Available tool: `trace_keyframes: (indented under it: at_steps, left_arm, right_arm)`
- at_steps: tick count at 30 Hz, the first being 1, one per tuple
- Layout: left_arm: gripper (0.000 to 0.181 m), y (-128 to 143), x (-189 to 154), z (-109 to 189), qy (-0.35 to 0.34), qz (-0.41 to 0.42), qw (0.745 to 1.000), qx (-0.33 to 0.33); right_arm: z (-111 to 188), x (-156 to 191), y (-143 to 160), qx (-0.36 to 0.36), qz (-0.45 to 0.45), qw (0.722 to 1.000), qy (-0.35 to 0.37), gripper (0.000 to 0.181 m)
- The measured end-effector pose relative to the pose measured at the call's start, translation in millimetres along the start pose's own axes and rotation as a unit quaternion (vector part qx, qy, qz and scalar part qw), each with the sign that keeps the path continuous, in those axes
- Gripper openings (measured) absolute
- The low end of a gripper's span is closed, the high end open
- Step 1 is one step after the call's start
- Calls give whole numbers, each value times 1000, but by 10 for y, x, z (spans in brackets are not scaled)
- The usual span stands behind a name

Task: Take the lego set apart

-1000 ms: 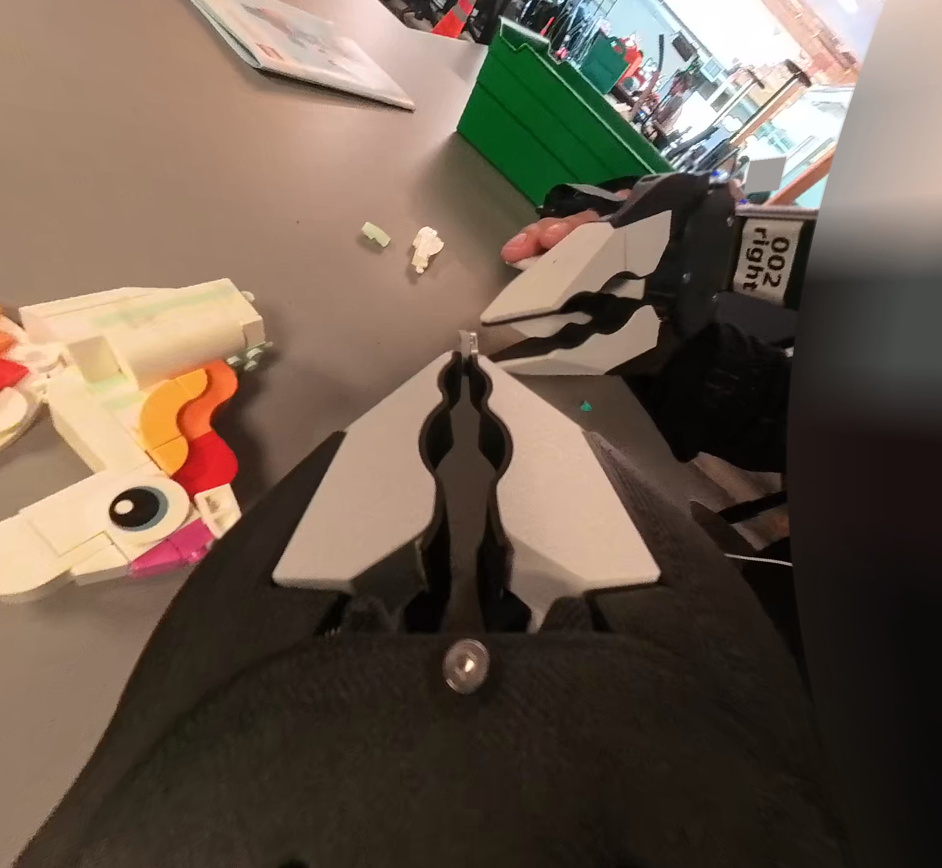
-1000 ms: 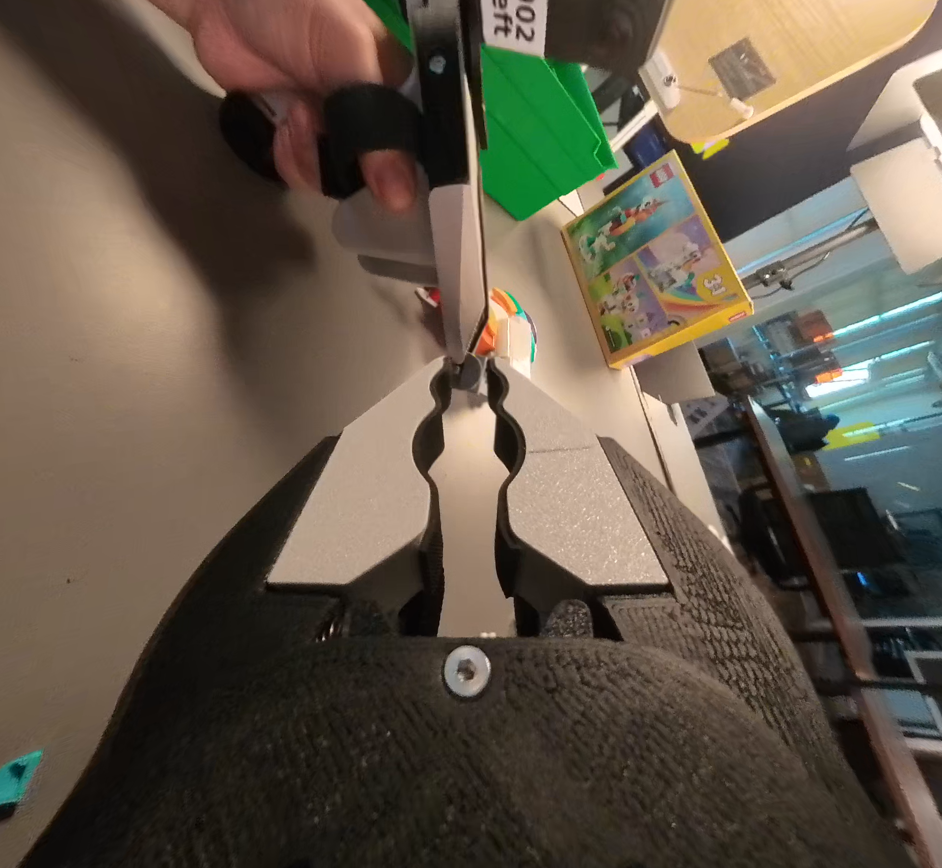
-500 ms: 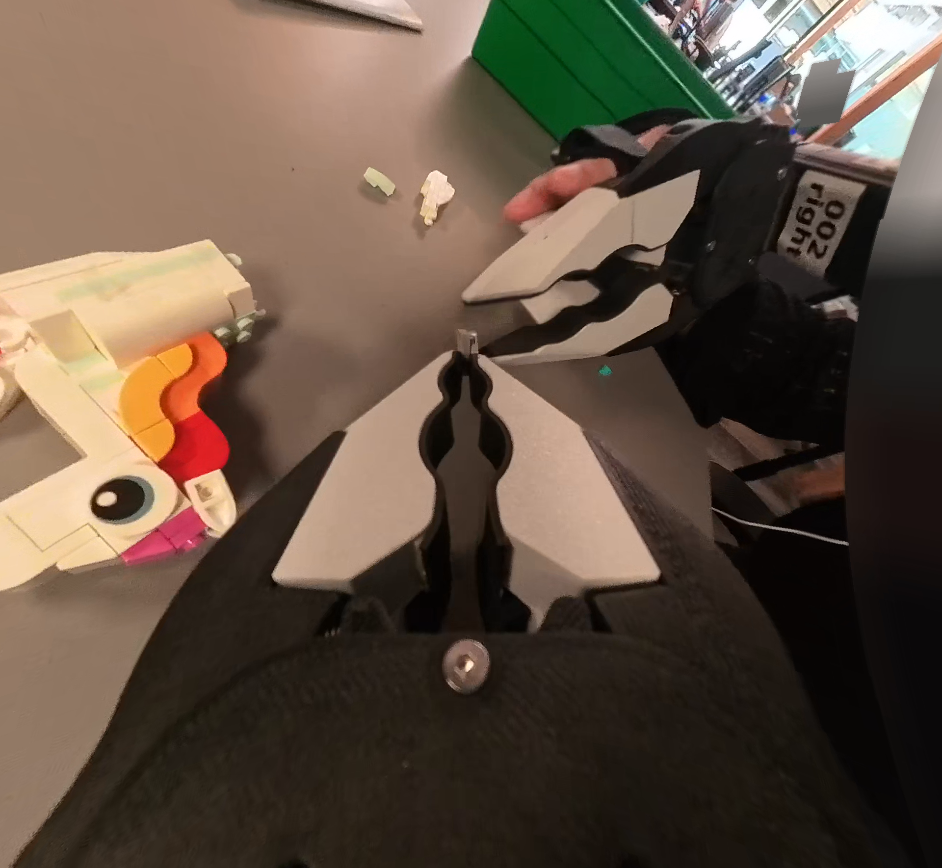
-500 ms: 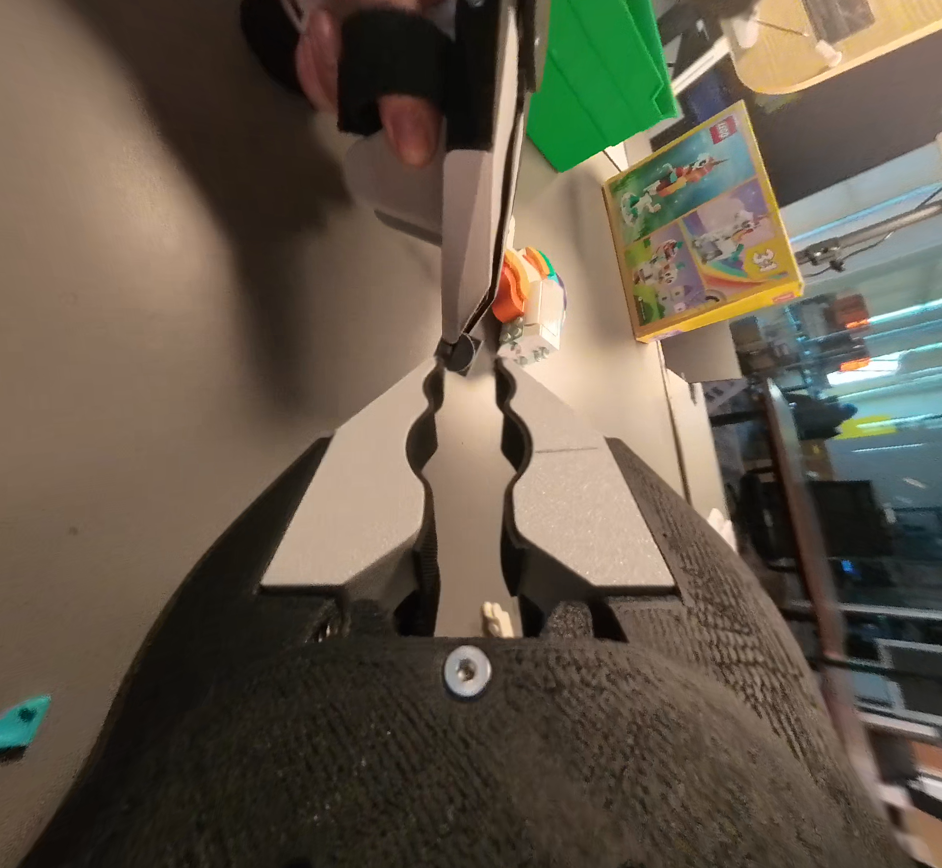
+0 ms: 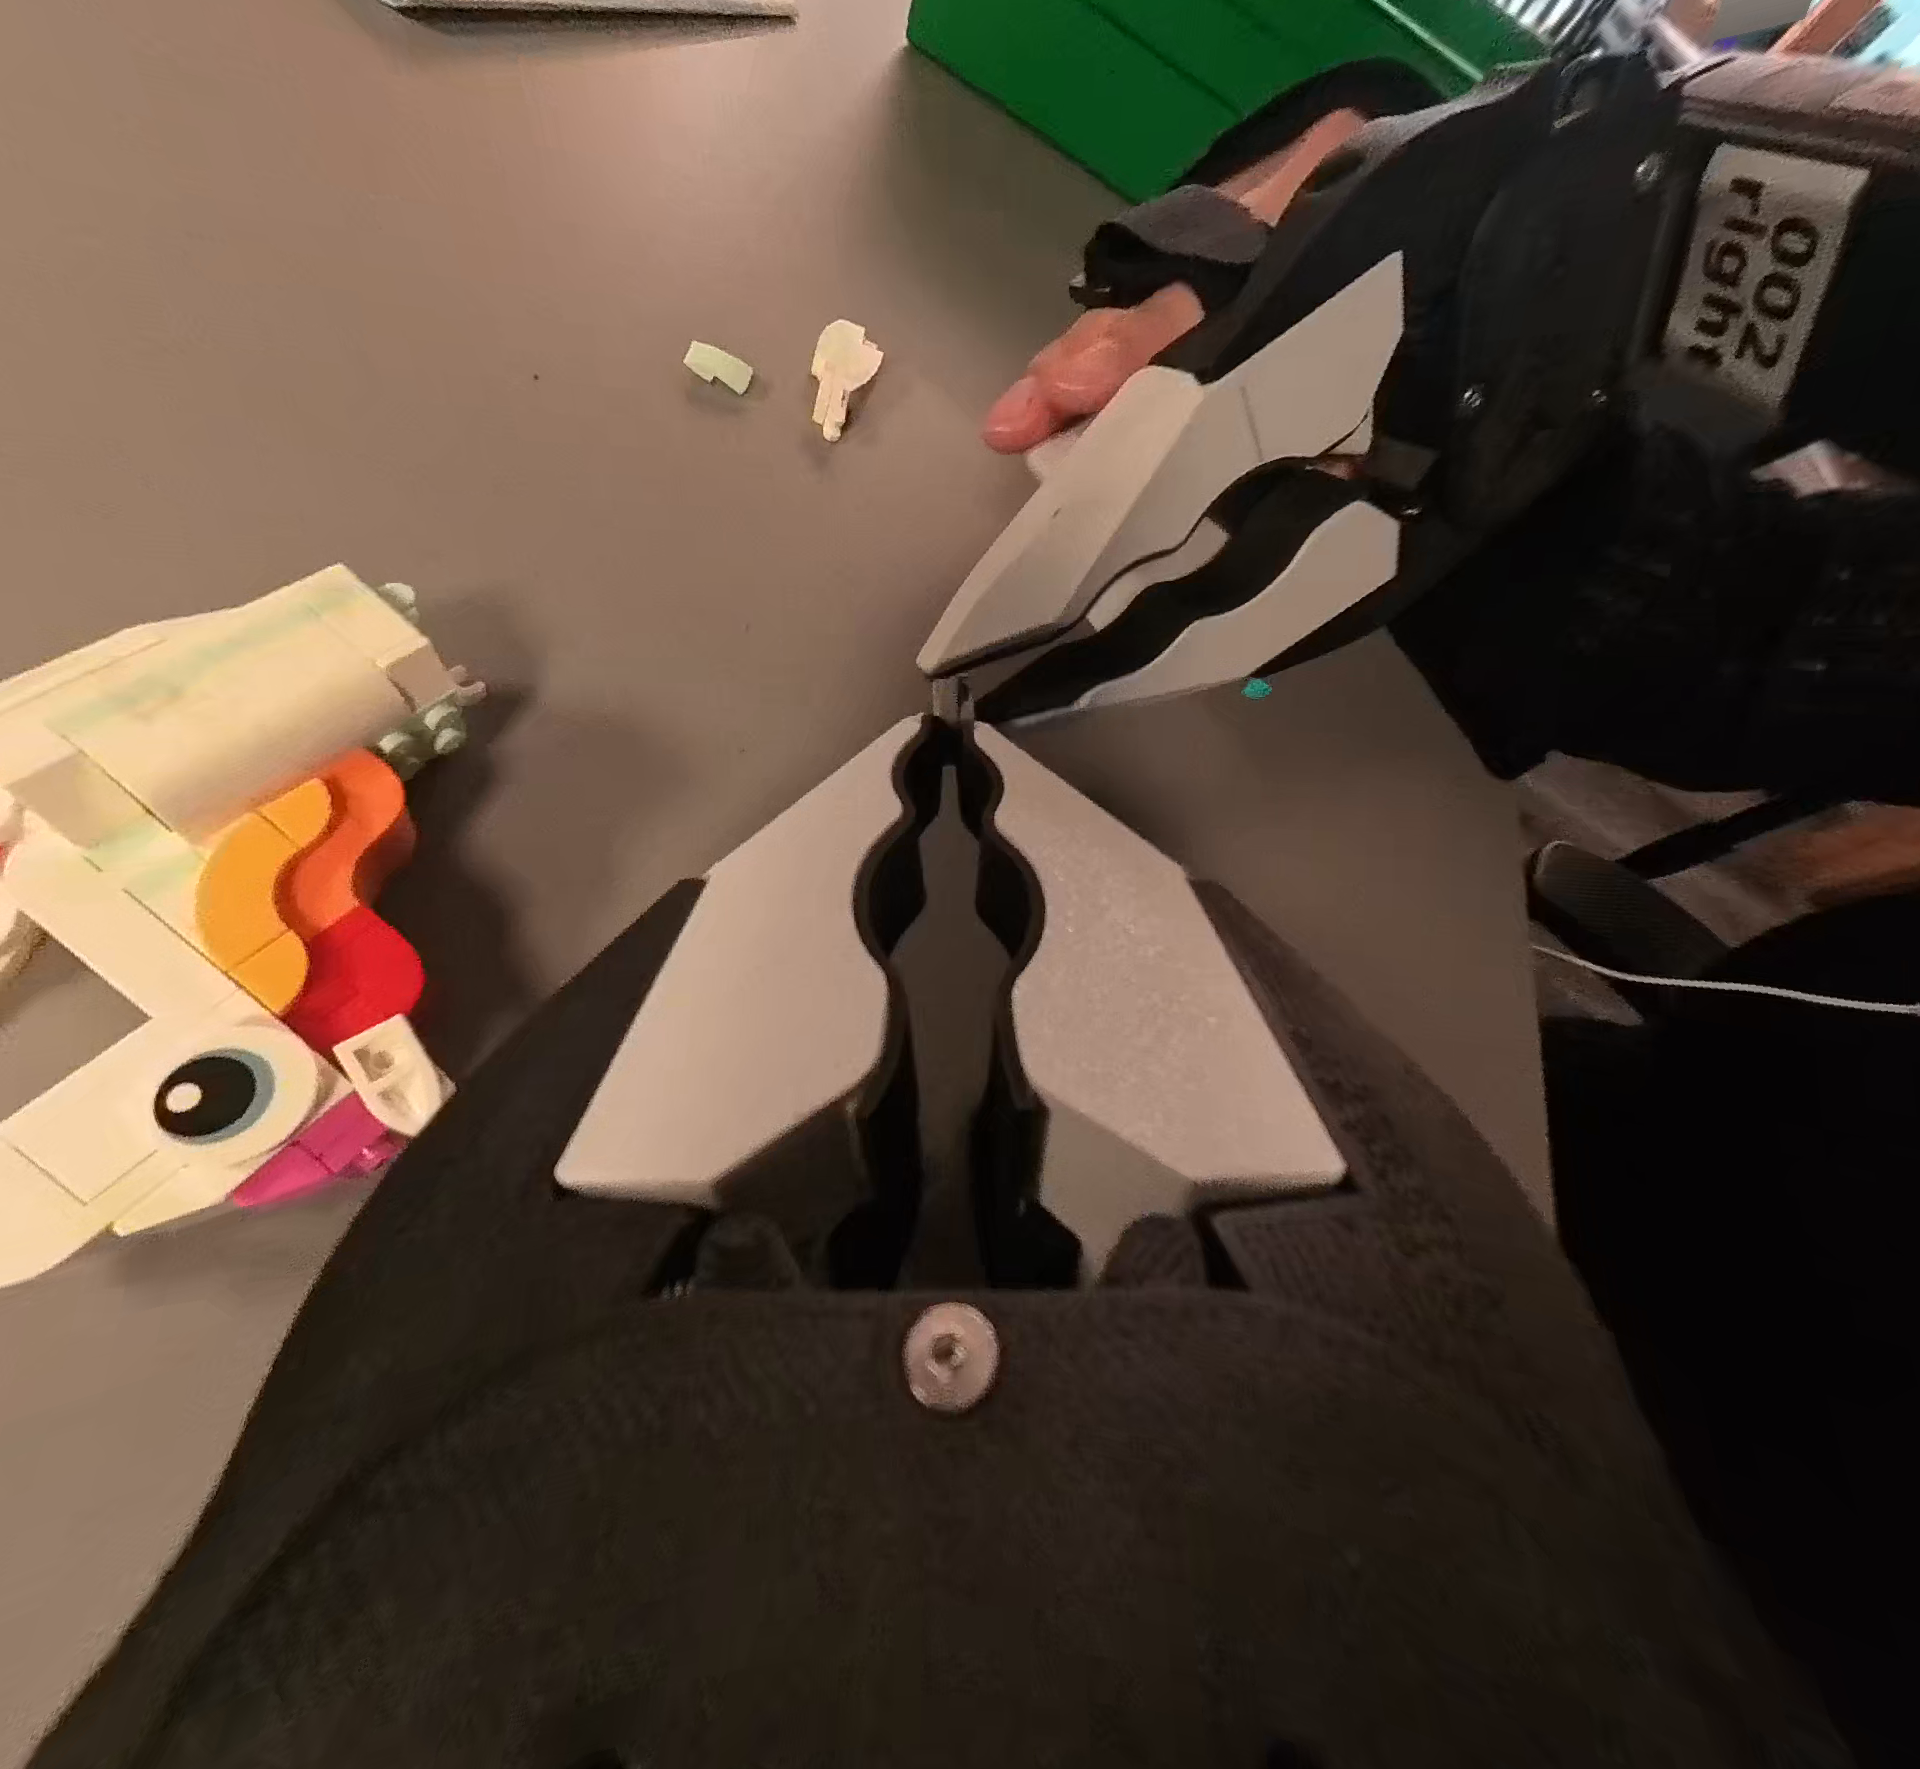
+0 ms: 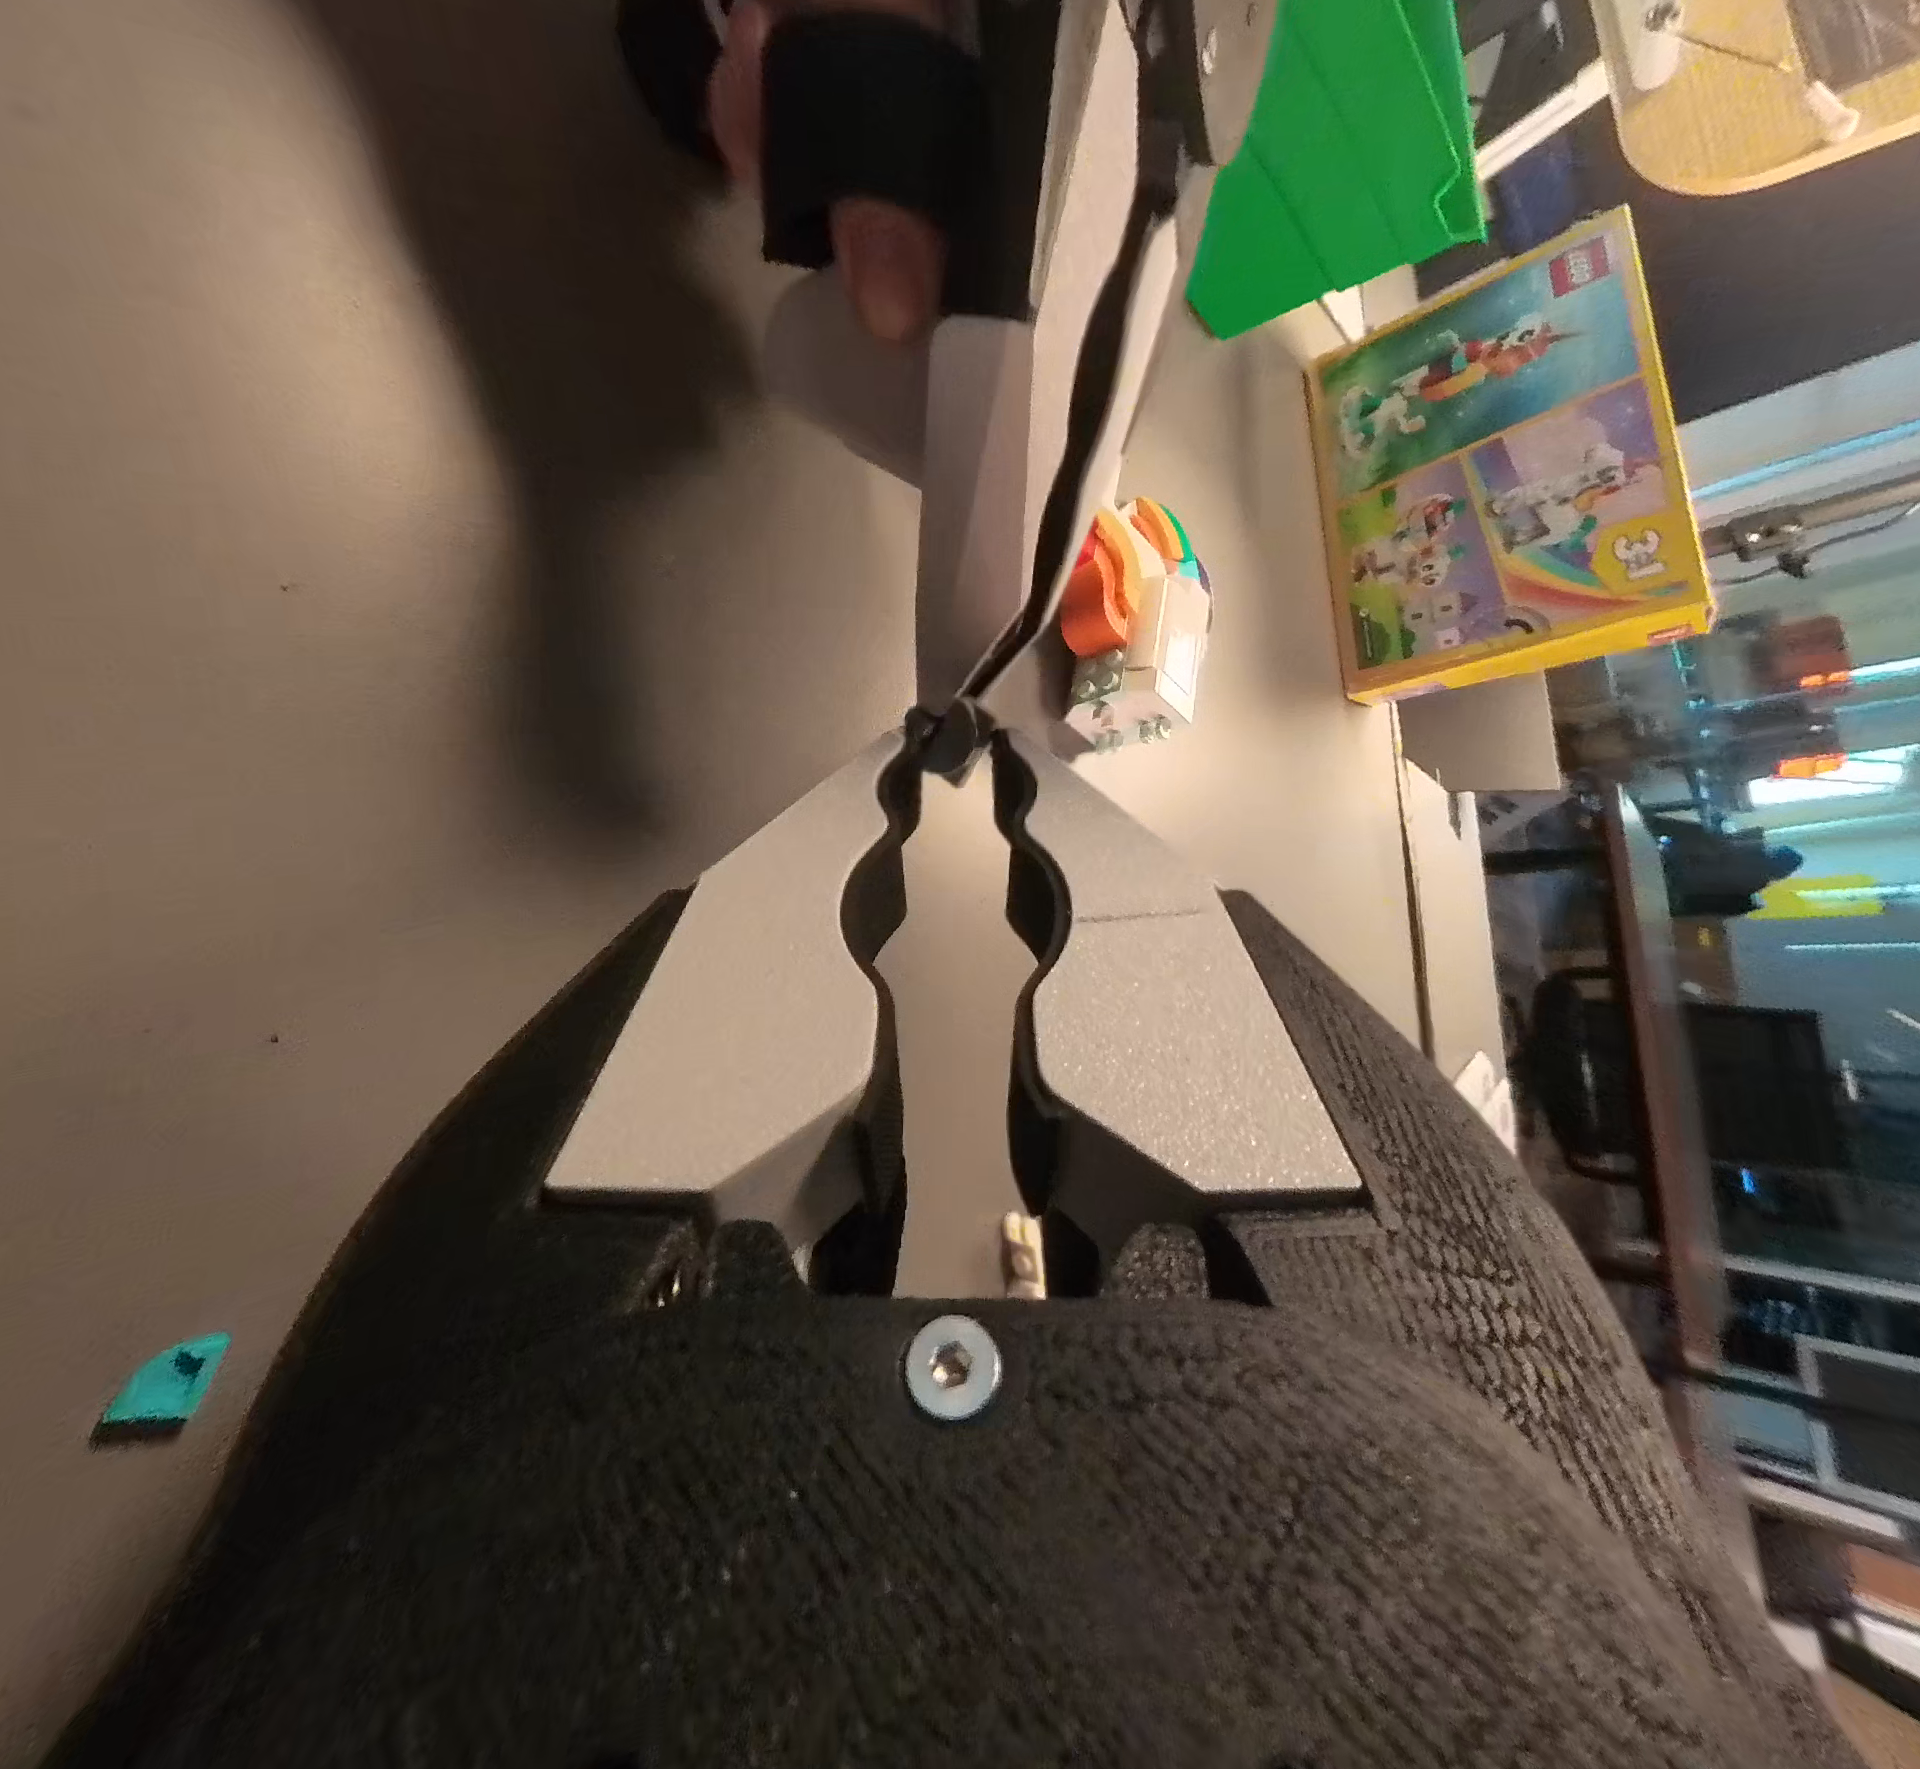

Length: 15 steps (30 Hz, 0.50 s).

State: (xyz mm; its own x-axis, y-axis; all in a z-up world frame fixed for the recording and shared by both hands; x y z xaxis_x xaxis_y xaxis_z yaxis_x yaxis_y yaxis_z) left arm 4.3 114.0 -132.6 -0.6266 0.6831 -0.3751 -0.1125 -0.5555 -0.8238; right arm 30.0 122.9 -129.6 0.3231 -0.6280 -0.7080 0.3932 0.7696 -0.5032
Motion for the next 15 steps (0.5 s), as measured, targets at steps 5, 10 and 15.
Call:
trace_keyframes:
  at_steps: [5,10,15]
  left_arm:
    - [2,7,5,-4,13,25,1000,0]
    - [2,-52,60,38,-12,23,999,-27]
    - [2,-87,153,28,-55,39,997,-41]
  right_arm:
    - [-11,6,6,10,24,1000,8,11]
    - [-30,-99,-3,27,-3,999,41,6]
    - [-89,-163,46,53,26,994,88,6]
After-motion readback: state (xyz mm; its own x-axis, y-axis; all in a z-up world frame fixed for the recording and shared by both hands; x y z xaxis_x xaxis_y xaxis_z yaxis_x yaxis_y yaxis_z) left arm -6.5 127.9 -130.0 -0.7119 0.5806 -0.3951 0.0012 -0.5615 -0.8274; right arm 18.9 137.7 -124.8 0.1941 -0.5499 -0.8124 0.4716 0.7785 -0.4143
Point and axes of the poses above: each gripper's, where its closed fingertips meet, z back along the fingers, y out of its underside, x = y × z across the jaws, the point moved 2 cm from there along z, back along the fingers
